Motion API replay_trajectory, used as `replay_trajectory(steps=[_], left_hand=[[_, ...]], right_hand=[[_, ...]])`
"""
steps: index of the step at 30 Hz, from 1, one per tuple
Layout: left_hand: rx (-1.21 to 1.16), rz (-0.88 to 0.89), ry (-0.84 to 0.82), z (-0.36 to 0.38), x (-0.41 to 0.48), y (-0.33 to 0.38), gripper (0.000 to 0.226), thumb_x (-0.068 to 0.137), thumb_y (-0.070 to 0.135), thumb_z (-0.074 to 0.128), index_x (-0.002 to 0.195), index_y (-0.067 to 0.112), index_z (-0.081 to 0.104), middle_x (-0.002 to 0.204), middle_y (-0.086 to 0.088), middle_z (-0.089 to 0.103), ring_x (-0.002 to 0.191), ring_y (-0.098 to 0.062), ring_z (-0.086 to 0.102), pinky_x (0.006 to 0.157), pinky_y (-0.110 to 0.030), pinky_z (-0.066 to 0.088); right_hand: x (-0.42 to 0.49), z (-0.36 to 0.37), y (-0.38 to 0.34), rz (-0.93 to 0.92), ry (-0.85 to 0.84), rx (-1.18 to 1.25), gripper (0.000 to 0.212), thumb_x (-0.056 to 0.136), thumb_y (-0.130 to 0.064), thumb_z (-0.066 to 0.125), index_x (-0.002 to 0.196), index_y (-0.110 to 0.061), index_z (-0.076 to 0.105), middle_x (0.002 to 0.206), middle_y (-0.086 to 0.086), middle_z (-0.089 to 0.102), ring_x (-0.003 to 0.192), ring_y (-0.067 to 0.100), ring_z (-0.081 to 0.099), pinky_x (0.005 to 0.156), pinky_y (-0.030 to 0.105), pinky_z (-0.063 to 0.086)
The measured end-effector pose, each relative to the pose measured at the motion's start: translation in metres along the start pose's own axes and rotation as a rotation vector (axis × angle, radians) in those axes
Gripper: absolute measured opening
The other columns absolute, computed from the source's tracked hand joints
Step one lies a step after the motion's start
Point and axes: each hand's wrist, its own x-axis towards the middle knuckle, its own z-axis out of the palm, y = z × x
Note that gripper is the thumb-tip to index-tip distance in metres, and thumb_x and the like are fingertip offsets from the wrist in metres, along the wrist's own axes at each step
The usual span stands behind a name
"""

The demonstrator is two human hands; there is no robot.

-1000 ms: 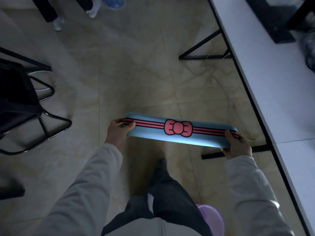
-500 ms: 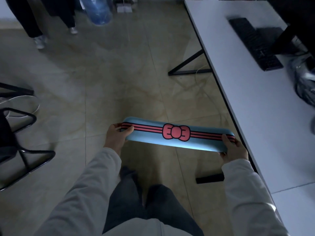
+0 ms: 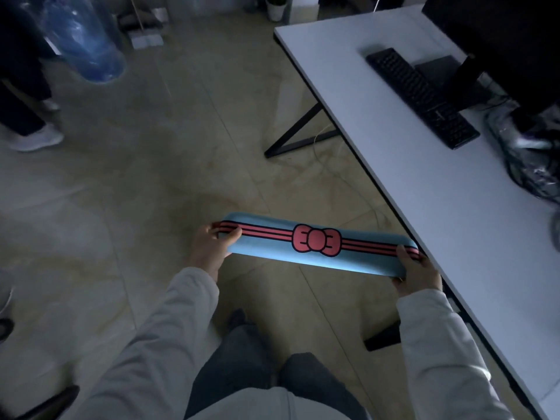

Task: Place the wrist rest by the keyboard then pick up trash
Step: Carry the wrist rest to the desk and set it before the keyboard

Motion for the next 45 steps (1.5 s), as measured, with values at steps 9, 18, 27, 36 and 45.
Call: replay_trajectory(steps=[9,18,27,36,45], left_hand=[[0.040,-0.013,-0.125,0.027,0.089,0.058,0.034,0.076,0.012,0.070,0.103,0.012,0.049,0.107,-0.007,0.058,0.106,-0.022,0.056,0.087,-0.033,0.045],[0.082,0.014,-0.181,0.106,0.171,0.125,0.036,0.076,0.013,0.069,0.106,0.012,0.049,0.103,-0.004,0.060,0.105,-0.022,0.057,0.089,-0.029,0.045],[0.177,0.027,-0.216,0.196,0.251,0.202,0.038,0.078,0.019,0.068,0.107,0.017,0.044,0.115,-0.008,0.056,0.104,-0.023,0.056,0.097,-0.034,0.045],[0.358,0.044,-0.354,0.292,0.313,0.254,0.031,0.076,0.015,0.069,0.103,0.010,0.053,0.104,-0.009,0.061,0.103,-0.026,0.059,0.093,-0.040,0.050],[0.685,0.211,-0.585,0.407,0.370,0.296,0.042,0.074,0.012,0.070,0.112,0.000,0.056,0.112,-0.018,0.064,0.097,-0.028,0.060,0.088,-0.041,0.050]], right_hand=[[0.026,0.052,-0.026,0.031,0.040,0.157,0.048,0.089,-0.015,0.054,0.134,-0.001,0.042,0.108,0.009,0.052,0.079,0.016,0.055,0.056,0.021,0.050],[0.114,0.095,-0.083,0.078,0.146,0.286,0.039,0.084,-0.019,0.062,0.121,-0.009,0.052,0.115,0.010,0.050,0.106,0.027,0.049,0.066,0.033,0.050],[0.201,0.130,-0.177,0.118,0.127,0.370,0.020,0.084,-0.015,0.063,0.100,-0.013,0.052,0.113,0.010,0.050,0.105,0.027,0.049,0.080,0.040,0.053],[0.239,0.138,-0.205,0.194,0.286,0.519,0.013,0.090,-0.015,0.054,0.101,-0.011,0.050,0.090,0.005,0.050,0.105,0.027,0.045,0.091,0.046,0.047],[0.241,0.164,-0.214,0.345,0.626,0.662,0.014,0.088,-0.019,0.057,0.094,-0.008,0.051,0.081,0.001,0.047,0.103,0.021,0.045,0.093,0.043,0.047]])
